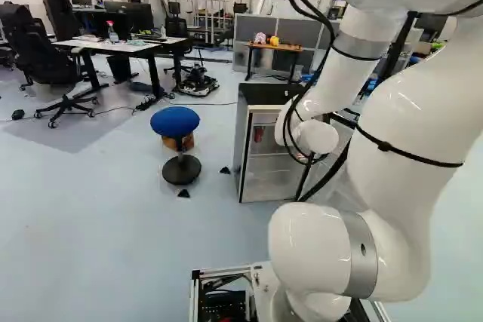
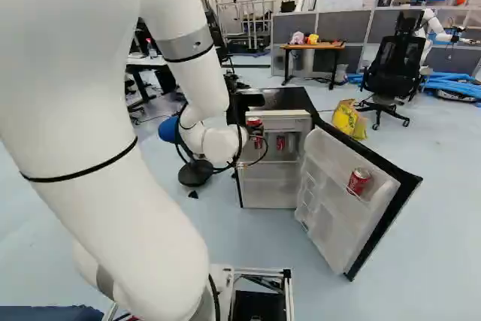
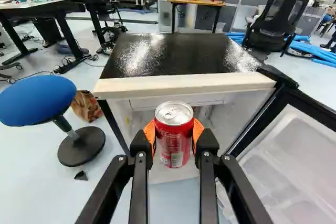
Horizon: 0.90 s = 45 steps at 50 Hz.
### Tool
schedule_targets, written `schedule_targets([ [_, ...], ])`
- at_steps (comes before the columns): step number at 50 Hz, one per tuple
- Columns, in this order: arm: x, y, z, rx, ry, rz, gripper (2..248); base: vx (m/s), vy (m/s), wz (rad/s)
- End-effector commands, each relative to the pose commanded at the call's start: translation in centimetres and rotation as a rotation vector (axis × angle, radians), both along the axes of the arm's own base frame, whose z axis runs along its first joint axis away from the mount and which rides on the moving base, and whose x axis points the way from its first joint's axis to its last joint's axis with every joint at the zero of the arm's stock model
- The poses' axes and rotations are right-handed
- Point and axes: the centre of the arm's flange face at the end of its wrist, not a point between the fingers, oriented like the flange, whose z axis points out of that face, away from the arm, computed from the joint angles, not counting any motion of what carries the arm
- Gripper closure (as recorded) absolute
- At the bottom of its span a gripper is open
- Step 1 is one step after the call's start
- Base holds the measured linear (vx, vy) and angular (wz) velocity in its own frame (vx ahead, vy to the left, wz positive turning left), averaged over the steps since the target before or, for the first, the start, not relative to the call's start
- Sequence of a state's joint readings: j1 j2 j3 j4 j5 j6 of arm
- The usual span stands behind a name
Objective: Grab a drink from the fridge
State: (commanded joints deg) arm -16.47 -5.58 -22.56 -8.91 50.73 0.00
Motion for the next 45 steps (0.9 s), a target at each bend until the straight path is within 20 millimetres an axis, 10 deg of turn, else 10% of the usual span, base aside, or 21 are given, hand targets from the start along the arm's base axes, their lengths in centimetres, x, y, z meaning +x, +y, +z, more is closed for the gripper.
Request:
schedule_targets([
  [45, 3.3, 0.1, 3.5, -0.008, 0.005, 0.002, 158, 0.000, 0.000, 0.000],
])
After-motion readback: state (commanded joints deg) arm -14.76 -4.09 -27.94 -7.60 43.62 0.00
